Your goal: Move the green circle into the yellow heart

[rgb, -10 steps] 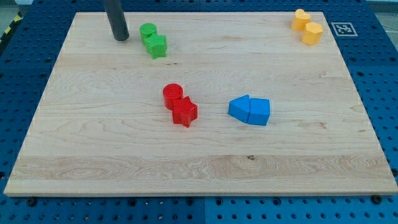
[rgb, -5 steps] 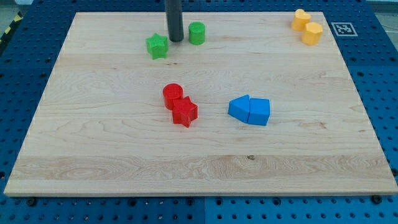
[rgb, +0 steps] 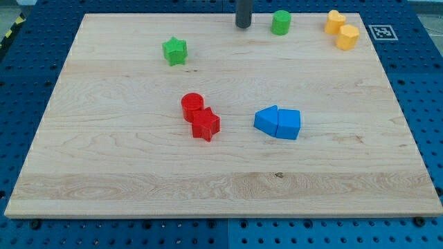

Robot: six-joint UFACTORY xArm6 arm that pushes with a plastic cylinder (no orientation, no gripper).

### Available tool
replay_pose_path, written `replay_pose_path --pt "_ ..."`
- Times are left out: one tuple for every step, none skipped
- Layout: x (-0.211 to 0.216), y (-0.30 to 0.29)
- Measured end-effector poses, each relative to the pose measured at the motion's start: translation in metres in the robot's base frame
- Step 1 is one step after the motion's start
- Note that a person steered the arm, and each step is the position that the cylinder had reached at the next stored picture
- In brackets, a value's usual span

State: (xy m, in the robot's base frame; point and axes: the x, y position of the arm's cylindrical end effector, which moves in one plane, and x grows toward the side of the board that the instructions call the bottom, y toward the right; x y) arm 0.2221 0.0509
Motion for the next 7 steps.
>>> replay_pose_path --pt "0.0 0.039" --pt "0.0 0.082" --pt "0.0 0.116" --pt "0.0 0.115" --pt "0.0 0.05" --pt "0.0 -0.04" --pt "0.009 -0.118"
